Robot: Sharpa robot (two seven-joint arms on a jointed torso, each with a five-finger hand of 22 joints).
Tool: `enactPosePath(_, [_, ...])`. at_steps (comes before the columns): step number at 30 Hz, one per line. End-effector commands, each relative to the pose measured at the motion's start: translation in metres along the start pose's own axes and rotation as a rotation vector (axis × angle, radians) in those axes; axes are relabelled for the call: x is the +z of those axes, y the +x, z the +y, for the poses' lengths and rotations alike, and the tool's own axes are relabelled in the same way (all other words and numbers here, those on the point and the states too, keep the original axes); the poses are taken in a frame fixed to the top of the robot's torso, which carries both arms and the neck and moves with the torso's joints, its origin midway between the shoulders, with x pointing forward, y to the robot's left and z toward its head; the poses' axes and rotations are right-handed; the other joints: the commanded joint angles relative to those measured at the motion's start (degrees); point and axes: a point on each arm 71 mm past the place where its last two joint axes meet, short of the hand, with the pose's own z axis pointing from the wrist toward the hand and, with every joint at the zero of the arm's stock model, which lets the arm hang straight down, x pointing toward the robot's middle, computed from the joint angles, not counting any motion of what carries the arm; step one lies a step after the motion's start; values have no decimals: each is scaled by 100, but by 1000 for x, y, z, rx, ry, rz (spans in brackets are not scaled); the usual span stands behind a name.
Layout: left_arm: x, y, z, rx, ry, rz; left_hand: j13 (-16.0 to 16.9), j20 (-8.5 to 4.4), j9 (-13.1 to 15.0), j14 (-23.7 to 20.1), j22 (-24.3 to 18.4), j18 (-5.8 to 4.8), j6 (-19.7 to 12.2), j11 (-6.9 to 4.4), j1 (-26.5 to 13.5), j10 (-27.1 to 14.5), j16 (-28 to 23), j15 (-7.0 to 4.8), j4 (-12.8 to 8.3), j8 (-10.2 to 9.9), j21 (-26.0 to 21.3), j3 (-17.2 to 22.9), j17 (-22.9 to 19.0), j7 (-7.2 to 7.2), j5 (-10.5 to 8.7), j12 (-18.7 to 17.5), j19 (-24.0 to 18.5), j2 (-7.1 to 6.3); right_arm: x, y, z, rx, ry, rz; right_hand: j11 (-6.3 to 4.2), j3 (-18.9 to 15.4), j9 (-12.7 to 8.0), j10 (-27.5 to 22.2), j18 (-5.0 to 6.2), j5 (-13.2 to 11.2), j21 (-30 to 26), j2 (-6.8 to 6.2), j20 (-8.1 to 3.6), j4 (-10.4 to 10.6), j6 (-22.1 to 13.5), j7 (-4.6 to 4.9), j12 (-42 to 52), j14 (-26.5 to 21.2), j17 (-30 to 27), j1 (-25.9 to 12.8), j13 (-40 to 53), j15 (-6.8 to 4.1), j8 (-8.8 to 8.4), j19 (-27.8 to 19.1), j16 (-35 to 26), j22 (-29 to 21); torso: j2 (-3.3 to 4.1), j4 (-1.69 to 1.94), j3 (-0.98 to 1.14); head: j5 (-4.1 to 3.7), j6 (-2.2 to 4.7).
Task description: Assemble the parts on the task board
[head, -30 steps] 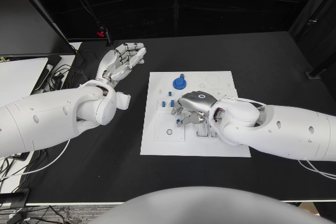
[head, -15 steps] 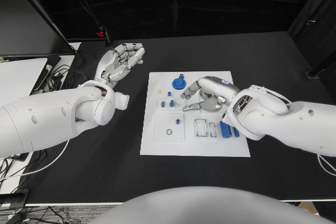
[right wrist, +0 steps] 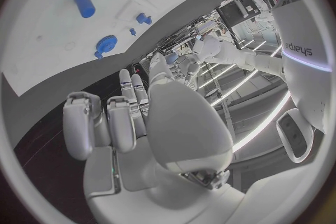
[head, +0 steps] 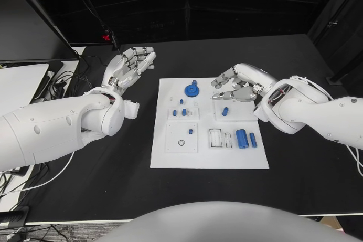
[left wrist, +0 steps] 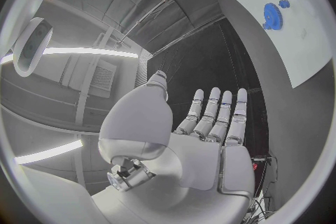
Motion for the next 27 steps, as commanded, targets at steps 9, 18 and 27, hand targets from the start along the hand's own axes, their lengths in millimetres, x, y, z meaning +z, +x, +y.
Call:
enactPosePath(9, [0,-1,-8,-5,99,4,-7,-3,-7,-35,5,11,-44,-1,16,-22,28,-11,-1,30,19,-45,-11,877,37,40,40,62,-2,19,-12,-269,109,169,13,214,24,-105,36,9,-17,-301,1,116,-82,36,34,388,234,-151,16,8,43,289,-20,1188,-3,-2,1,-46,-1])
enactPosePath(18, [0,0,-8,-6,99,5,-7,-3,-7,-35,5,11,-44,-1,16,-22,28,-11,-1,30,19,-45,-11,877,37,40,40,62,-2,28,-15,-303,156,236,26,271,28,-46,42,8,-42,-357,13,117,-22,59,70,375,169,-196,19,22,57,276,-41,1174,0,1,-1,-45,-1])
enactPosePath(27, [0,0,-8,-6,99,5,-7,-3,-7,-35,5,11,-44,-1,16,-22,28,-11,-1,30,19,-45,-11,877,37,40,40,62,0,32,-17,-350,184,255,11,408,34,-27,38,7,-26,-315,15,66,68,30,80,375,177,-63,13,15,79,285,-32,1182,-1,3,1,-32,-1])
